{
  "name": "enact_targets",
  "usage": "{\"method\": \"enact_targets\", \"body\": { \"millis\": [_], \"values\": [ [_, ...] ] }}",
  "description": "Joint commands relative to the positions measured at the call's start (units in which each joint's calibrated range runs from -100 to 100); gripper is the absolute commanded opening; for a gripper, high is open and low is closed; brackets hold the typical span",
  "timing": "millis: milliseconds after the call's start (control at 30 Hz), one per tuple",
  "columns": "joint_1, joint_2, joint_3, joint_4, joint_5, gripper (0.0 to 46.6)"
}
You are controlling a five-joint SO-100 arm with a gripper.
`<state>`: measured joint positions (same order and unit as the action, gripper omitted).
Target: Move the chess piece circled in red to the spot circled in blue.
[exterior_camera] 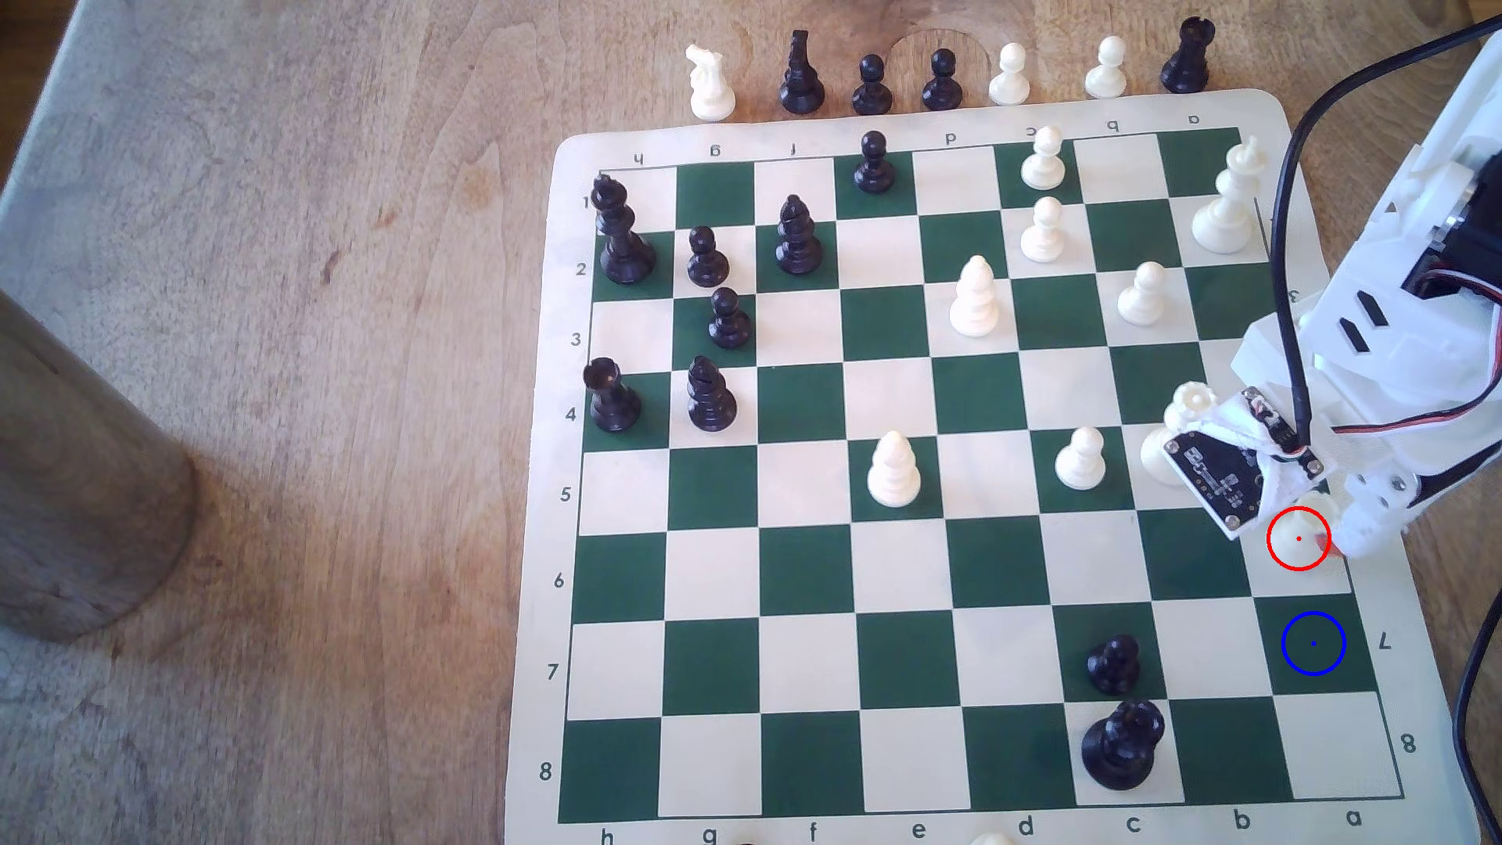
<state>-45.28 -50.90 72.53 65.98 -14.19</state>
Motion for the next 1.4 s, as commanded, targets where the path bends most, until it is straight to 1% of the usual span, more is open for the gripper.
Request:
{"method": "enact_targets", "body": {
  "millis": [0, 233, 333, 467, 567, 667, 867, 967, 1100, 1133, 1367],
  "values": [
    [0.1, 0.0, -4.0, -0.8, 0.4, 0.4],
    [-0.2, -0.1, -4.6, 0.4, 0.6, 0.4],
    [-0.2, -4.6, -6.0, 3.8, 0.6, 0.4],
    [0.8, -7.9, -11.4, 9.9, 0.7, 0.4],
    [0.3, -8.7, -14.9, 11.8, 0.4, 0.4],
    [0.2, -5.9, -18.4, 10.9, -0.1, 0.4],
    [-4.0, 1.6, -24.4, 4.8, -0.5, 0.5],
    [-4.9, 4.6, -25.4, 1.3, -0.5, 0.5],
    [-7.3, 11.1, -26.6, -3.2, -0.2, 0.5],
    [-7.7, 13.9, -26.5, -4.2, 0.2, 0.5],
    [-7.9, 19.2, -24.4, -5.5, 1.5, 0.5]
  ]
}}
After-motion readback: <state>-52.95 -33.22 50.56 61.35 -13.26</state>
